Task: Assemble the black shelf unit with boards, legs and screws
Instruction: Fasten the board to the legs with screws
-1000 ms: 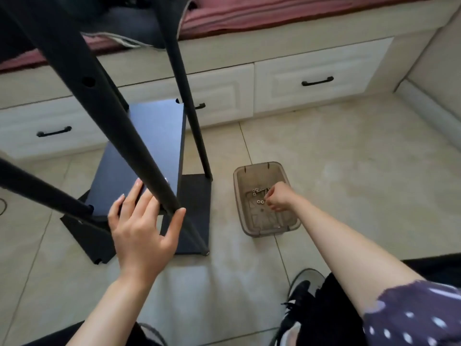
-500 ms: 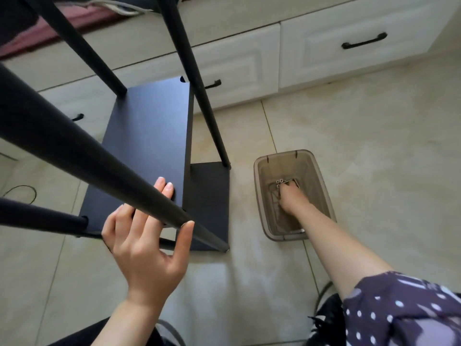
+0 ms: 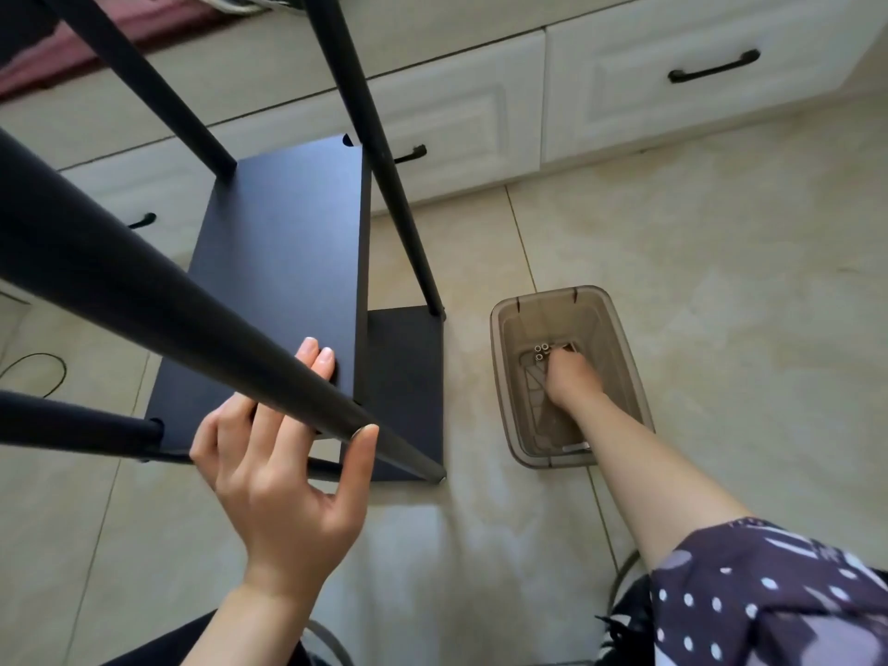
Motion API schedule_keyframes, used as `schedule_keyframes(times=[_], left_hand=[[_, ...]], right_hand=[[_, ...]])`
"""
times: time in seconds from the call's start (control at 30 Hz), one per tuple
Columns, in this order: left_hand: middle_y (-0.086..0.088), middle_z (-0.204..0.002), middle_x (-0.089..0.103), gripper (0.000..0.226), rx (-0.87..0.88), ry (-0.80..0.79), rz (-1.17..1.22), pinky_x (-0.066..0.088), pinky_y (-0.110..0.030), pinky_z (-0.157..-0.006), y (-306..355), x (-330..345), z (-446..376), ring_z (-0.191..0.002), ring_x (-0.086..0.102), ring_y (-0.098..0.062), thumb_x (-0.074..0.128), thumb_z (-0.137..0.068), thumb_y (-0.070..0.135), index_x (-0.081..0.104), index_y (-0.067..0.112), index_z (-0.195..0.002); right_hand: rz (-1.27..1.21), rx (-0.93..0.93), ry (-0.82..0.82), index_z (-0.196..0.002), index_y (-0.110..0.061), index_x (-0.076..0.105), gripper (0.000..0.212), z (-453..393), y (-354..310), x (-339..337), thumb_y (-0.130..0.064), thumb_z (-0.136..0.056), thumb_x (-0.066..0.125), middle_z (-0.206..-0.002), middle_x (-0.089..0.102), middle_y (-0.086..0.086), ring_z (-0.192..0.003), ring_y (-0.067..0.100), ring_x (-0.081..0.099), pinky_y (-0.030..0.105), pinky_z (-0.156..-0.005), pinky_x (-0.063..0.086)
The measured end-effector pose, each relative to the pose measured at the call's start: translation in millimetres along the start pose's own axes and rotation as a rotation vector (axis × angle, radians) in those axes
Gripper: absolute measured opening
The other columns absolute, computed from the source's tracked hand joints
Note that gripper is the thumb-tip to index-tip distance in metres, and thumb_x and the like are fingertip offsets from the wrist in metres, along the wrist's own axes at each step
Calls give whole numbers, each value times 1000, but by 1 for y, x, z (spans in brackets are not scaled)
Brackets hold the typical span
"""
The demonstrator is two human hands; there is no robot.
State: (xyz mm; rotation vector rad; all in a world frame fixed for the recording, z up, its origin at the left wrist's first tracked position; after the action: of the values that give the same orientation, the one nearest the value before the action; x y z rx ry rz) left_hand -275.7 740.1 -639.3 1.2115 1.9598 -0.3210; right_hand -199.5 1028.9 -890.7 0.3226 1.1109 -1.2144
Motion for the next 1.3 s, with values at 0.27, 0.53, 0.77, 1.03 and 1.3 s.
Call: schedule_keyframes(times=[0.27, 0.53, 0.77, 1.03, 1.3], left_hand=[[3, -141, 56, 50, 17, -19, -8, 24, -35, -105, -4, 0, 1, -129, 52, -27, 49, -100, 49, 63, 14, -133], [6, -137, 59, 45, 3, -67, 19, 33, -46, -99, -2, -6, -5, -133, 51, -27, 56, -95, 45, 67, 16, -128], [0, -138, 63, 56, -63, -299, 5, 30, -48, -110, -2, -20, -15, -141, 44, -27, 46, -94, 57, 70, 18, -125], [15, -163, 27, 73, -68, -601, -36, 35, -50, -114, -18, -19, -36, -153, 21, -29, 36, -85, 75, 42, 39, -149], [12, -168, 13, 81, -53, -876, -168, 44, -51, -108, -18, -20, -55, -156, 10, -29, 44, -94, 70, 10, 39, -161]], right_hand=[[-224, -2, 24, -114, 1, 60, 25, 9, 2, -11, -14, -94, 56, -119, 62, 25, -115, 42, 57, 38, -90, 47], [-306, -2, 78, -106, -4, 69, 20, 46, -4, -61, -7, -87, 62, -108, 70, 19, -103, 33, 65, 29, -85, 50], [-723, -94, -21, -101, -5, 59, 7, 113, -67, -65, -5, -98, 53, -89, 74, 12, -72, 17, 72, 26, -72, 59], [-1015, -194, -230, -115, -12, 51, 20, 179, -149, -46, -26, -104, 43, -98, 66, 6, -91, 19, 64, 34, -81, 55], [-1080, -317, -247, -120, -4, 55, 36, 200, -167, -40, -34, -105, 42, -103, 72, 10, -92, 14, 69, 22, -73, 47]])
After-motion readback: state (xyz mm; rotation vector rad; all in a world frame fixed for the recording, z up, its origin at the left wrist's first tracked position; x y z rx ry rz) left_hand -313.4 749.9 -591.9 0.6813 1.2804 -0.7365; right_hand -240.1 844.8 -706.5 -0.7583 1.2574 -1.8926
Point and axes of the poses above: each hand's wrist, its own z-axis away from the middle knuckle, its own x-axis out of the palm, y = z × x, the point moved 4 cm from there along -z, towards the middle knuckle
